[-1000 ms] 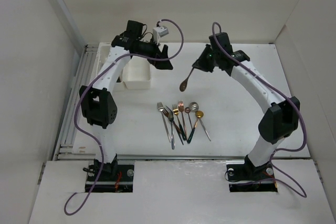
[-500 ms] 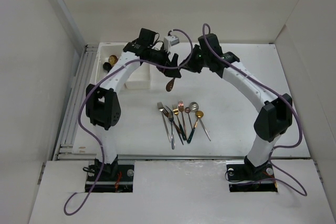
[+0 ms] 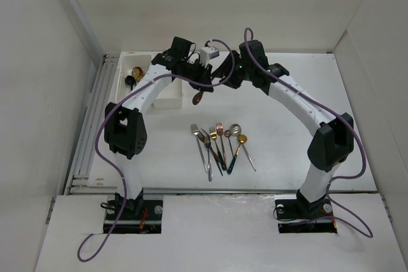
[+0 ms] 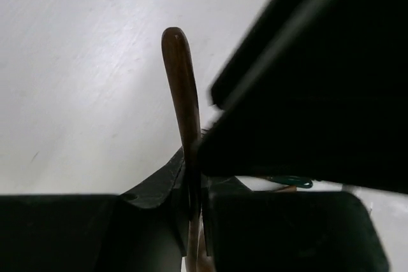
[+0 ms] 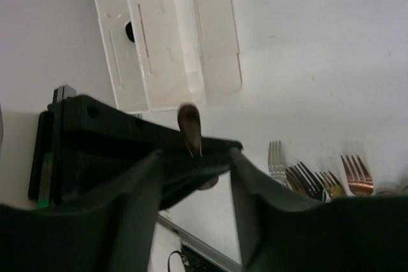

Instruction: Sort the eating utensils into containers

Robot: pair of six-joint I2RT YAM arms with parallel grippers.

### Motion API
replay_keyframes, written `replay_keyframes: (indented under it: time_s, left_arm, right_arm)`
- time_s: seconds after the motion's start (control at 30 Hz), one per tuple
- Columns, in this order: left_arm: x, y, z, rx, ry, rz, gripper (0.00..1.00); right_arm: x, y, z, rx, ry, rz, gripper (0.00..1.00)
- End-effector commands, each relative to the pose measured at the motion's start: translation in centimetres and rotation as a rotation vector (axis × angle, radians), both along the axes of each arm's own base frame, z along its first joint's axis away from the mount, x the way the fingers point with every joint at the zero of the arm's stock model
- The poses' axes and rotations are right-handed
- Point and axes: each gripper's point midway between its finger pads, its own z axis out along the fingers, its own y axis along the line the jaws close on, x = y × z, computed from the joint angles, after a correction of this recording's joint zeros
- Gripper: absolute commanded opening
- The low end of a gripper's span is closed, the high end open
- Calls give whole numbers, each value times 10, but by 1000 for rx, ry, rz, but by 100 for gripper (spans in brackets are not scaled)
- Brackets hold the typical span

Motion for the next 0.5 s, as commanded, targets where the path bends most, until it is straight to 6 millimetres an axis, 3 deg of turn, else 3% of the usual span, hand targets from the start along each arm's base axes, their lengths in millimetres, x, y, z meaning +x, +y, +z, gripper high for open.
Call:
replay_keyframes:
  time_s: [0.0, 0.03, 0.07, 0.17, 0.2, 0.23, 0.3, 0.37, 0.4, 0.47]
  left_arm:
    - [33, 45, 33, 71, -113, 199, 0]
    - [44, 59, 33, 100, -126, 261, 0]
    - [63, 94, 32, 172, -151, 398, 0]
    - [91, 155, 33, 284, -188, 638, 0]
    - [105, 194, 35, 341, -216, 767, 0]
    - [109, 214, 27, 378, -217, 820, 0]
    - [122, 261, 29, 428, -254, 967, 0]
    - [129, 284, 20, 454, -252, 1022, 0]
    - [133, 293, 7, 468, -228, 1047, 0]
    - [142, 314, 3, 477, -220, 1106, 0]
  right_arm:
    - [-1, 3, 29, 3, -97, 66, 55]
    - [-6, -4, 29, -48, -116, 80, 58]
    - [-5, -16, 26, -90, -114, 64, 62]
    - [-23, -54, -6, -279, -54, 49, 70]
    - [-30, -61, -16, -322, -34, 65, 71]
    - [-46, -70, -43, -383, 45, 97, 72]
    - [-66, -82, -66, -444, 123, 134, 76]
    - [-96, -89, -103, -480, 251, 210, 76]
    - [-104, -90, -112, -478, 282, 226, 76]
    - [-129, -88, -130, -486, 347, 269, 74]
